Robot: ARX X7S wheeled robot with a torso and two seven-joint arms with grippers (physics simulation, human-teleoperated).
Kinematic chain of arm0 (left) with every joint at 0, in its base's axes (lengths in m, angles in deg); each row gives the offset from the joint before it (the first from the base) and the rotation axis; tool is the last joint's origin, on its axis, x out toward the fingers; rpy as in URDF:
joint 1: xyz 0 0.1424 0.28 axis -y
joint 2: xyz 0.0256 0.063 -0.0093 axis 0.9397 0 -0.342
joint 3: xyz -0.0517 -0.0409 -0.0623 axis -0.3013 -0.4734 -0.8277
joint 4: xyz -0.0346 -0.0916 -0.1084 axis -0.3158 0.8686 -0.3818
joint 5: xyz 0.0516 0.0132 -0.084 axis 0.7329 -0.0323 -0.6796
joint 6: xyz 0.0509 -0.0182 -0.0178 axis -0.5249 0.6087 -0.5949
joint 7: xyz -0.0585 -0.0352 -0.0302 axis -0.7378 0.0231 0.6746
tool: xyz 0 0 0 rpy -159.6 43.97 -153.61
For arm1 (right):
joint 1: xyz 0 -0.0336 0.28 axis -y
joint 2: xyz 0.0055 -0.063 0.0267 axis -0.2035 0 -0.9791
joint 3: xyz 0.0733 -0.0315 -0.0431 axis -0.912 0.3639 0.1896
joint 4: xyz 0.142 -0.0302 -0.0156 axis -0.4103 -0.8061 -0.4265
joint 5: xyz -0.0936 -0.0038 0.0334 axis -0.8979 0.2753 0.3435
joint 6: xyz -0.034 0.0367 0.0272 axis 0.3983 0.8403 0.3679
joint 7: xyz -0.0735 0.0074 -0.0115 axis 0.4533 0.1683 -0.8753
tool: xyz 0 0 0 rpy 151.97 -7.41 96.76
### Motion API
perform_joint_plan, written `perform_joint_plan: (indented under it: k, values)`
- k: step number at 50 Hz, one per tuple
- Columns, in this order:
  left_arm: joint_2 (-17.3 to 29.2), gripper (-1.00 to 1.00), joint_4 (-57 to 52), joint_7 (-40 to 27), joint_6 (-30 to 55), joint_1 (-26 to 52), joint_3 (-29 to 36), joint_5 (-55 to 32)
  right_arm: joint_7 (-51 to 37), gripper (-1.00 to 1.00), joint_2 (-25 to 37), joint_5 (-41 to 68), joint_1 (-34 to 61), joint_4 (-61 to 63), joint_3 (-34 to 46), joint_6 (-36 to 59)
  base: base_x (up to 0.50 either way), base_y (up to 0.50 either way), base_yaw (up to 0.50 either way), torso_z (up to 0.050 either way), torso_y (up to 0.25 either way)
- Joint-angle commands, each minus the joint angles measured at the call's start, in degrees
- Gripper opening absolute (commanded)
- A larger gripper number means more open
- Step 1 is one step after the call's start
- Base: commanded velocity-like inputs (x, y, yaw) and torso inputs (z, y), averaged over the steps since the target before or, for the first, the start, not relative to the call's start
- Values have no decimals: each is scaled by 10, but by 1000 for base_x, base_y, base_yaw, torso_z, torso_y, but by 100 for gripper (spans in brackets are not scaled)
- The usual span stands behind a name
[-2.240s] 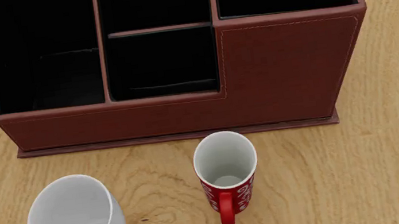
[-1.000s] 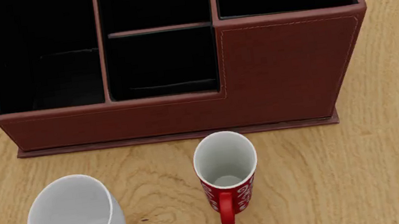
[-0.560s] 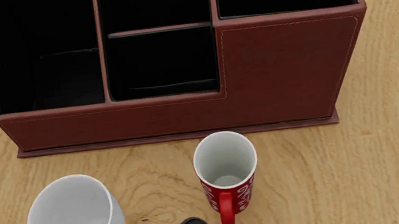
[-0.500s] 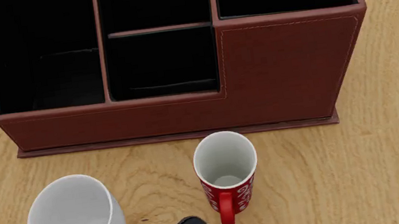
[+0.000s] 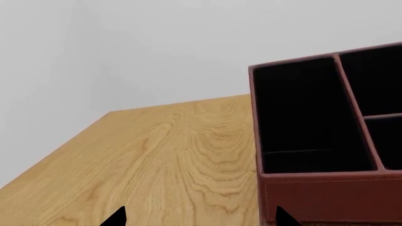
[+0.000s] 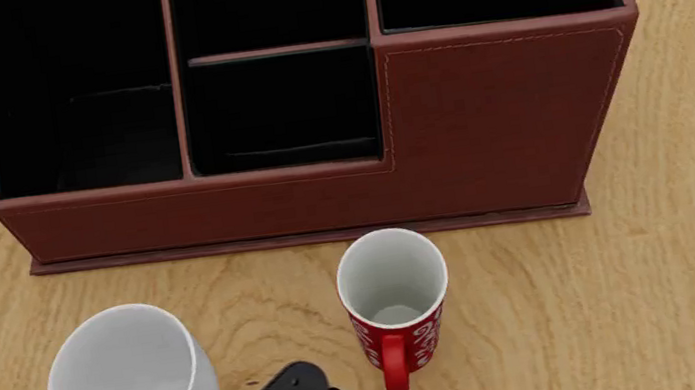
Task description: Pick up the white mug and place it to the right of the caddy.
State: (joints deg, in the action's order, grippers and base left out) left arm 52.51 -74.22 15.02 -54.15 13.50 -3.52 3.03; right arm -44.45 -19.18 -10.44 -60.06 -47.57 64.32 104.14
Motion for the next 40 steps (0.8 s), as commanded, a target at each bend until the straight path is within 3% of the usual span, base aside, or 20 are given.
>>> perform_joint_plan:
  k: [1, 9, 10, 20, 40]
  values:
    - [0, 100, 6, -1, -10, -7, 5, 4, -13, 100, -1, 17, 13, -30, 7, -10, 0, 0, 0, 0, 0]
    - [1, 100, 11, -1, -16, -10, 2, 3, -19, 100, 5, 29, 17, -56, 8, -30, 0, 0, 0, 0, 0]
    - [1, 100, 11, -1, -17, -10, 2, 3, -23, -100, 6, 27, 16, -55, 10, -31, 0, 0, 0, 0, 0]
    - [3, 100, 13, -3, -18, -11, 5, 4, -40, -100, 12, 22, 14, 0, 34, -1, 0, 0, 0, 0, 0]
    - [9, 100, -3, -11, 0, -1, 4, -9, -53, -100, 2, 18, 46, 186, 76, 171, 0, 0, 0, 0, 0]
